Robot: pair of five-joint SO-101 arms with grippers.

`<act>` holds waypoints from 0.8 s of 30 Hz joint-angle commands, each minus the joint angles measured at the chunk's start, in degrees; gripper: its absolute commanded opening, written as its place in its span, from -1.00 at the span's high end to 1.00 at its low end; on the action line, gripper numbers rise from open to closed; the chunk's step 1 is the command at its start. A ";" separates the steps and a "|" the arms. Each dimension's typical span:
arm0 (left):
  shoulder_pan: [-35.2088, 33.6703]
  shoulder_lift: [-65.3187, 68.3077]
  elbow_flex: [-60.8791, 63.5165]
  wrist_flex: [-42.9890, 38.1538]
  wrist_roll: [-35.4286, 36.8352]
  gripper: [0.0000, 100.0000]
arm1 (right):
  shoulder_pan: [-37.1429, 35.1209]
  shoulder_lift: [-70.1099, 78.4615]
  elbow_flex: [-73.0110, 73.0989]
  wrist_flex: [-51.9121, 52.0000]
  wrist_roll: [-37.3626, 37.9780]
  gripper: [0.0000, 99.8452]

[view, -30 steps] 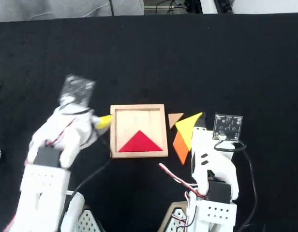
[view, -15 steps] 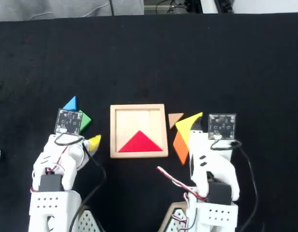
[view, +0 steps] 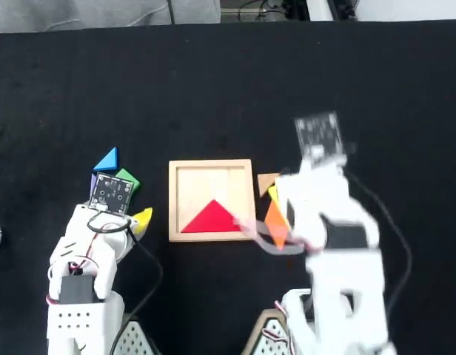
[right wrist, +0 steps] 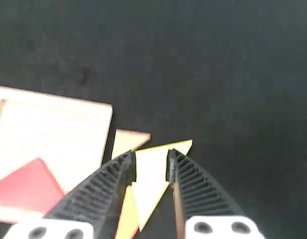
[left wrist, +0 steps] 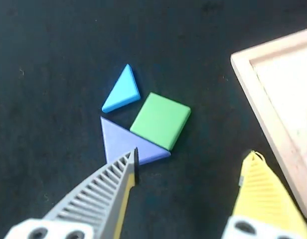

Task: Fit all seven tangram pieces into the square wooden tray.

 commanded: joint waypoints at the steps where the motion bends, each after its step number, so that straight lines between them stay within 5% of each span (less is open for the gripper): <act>1: -0.04 -1.14 1.10 1.14 -0.70 0.34 | -0.97 25.89 -18.24 6.95 -4.13 0.77; 9: -0.04 -1.14 1.01 1.23 -0.70 0.34 | -0.79 57.80 -39.87 19.60 -10.29 0.77; 13: -0.04 -1.14 1.01 1.23 -0.70 0.34 | -0.79 60.18 -41.63 21.36 -11.52 0.71; 18: -0.04 -1.14 1.01 1.23 -0.70 0.34 | -1.14 60.44 -39.78 21.01 -10.90 0.28; 24: -0.04 -1.14 1.01 1.23 -0.70 0.34 | -1.93 60.70 -37.23 14.86 -11.43 0.39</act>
